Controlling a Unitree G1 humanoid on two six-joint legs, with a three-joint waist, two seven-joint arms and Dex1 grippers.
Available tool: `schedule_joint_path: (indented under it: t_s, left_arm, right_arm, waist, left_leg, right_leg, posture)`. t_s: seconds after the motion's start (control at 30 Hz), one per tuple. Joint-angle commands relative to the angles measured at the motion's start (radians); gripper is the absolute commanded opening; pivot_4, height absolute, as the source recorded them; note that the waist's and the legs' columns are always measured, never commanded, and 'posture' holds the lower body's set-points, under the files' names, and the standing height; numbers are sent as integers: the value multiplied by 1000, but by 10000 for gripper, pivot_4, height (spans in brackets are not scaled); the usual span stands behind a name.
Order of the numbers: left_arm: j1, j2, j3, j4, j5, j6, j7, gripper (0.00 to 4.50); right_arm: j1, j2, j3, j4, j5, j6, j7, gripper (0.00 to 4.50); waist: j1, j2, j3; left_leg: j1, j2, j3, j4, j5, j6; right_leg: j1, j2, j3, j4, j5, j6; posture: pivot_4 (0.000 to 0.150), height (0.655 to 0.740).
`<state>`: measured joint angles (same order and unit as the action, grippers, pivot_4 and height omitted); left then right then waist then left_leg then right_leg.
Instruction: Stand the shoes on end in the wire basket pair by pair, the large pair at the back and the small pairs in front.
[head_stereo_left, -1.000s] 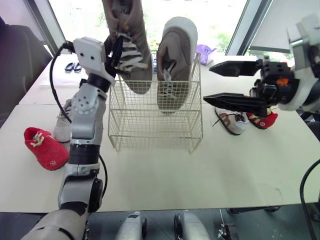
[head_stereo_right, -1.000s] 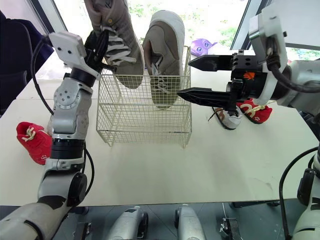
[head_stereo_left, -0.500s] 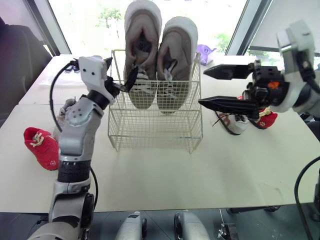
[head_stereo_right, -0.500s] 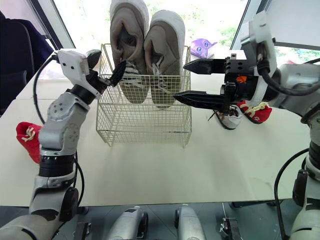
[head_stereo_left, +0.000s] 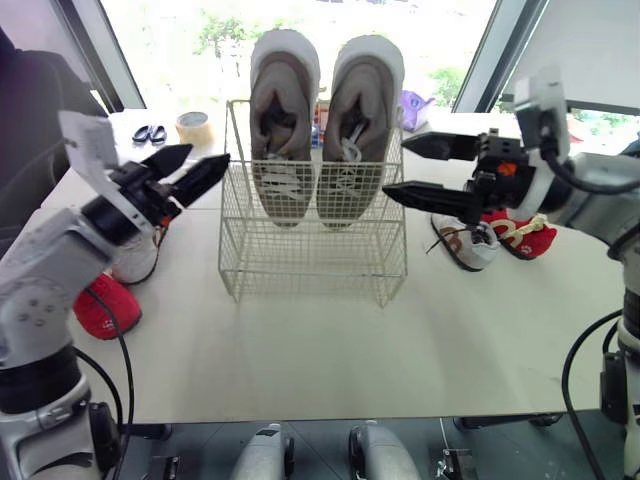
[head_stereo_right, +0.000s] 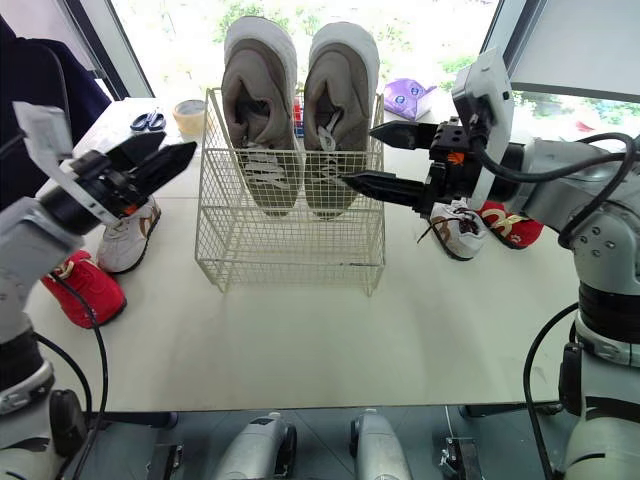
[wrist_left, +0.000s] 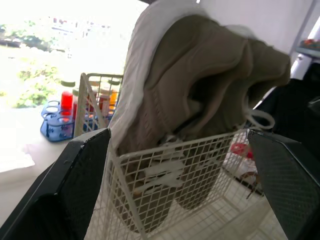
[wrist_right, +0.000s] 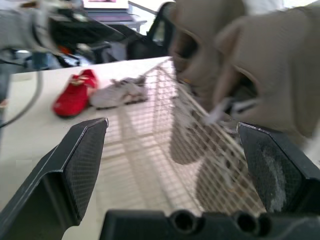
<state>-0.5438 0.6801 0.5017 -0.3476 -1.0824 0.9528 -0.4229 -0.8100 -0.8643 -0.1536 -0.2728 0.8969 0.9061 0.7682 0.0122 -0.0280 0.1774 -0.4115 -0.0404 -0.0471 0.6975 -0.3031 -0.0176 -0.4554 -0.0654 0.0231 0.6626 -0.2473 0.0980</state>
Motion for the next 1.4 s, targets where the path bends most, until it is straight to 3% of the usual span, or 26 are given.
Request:
schedule_joint_path:
  t_s: [0.03,0.17,0.2,0.33,0.5,0.87,1.4]
  left_arm:
    - [42,56,-15,-96,-100,63,-2,44853]
    - [93,78,-110,-197,-230,124,-37,44853]
    - [78,93,-178,-239,-175,103,-73,44853]
    - [6,28,-301,-283,-178,73,-61,44853]
    - [78,38,-339,-310,-178,61,-93,44853]
    - [116,84,-355,-323,-188,57,-108,44853]
    - [155,121,-359,-334,-150,37,-99,44853]
  right_arm:
    - [115,22,-148,34,-52,-58,-95,45000]
    - [384,36,-337,103,-144,-170,-136,45000]
    - [442,37,-351,125,-189,-220,-139,45000]
    - [584,91,-362,102,-250,-304,-159,45000]
    - [681,186,-343,5,-255,-314,-225,45000]
    - [680,329,-243,121,-315,-410,-239,45000]
    - [514,362,-189,511,-461,-669,-215,45000]
  waist:
    - [-1,0,0]
    - [10,0,-1]
    - [12,0,-1]
    - [-1,7,-4]
    - [-34,13,-7]
    - [-23,14,-7]
    - [-27,15,-7]
  left_leg:
    - [0,0,-1,0,0,0]
    - [3,-1,-9,-1,0,0]
    - [3,-1,-10,0,0,0]
    - [6,-2,-8,0,0,0]
    - [20,-1,-2,-15,-2,3]
    - [30,1,-5,-16,-2,4]
    - [31,1,-4,-16,-2,4]
  right_leg:
    - [1,0,0,-1,0,0]
    - [12,1,0,-9,0,0]
    - [13,1,0,-10,0,0]
    - [14,2,1,-9,0,0]
    - [18,4,8,-9,0,0]
    - [30,9,6,-13,-1,-1]
    - [30,9,6,-13,-1,-1]
  posture:
    - [1500,7400]
    - [1500,7400]
    - [1500,7400]
    - [1500,7400]
    - [1500,7400]
    - [1500,7400]
    - [1500,7400]
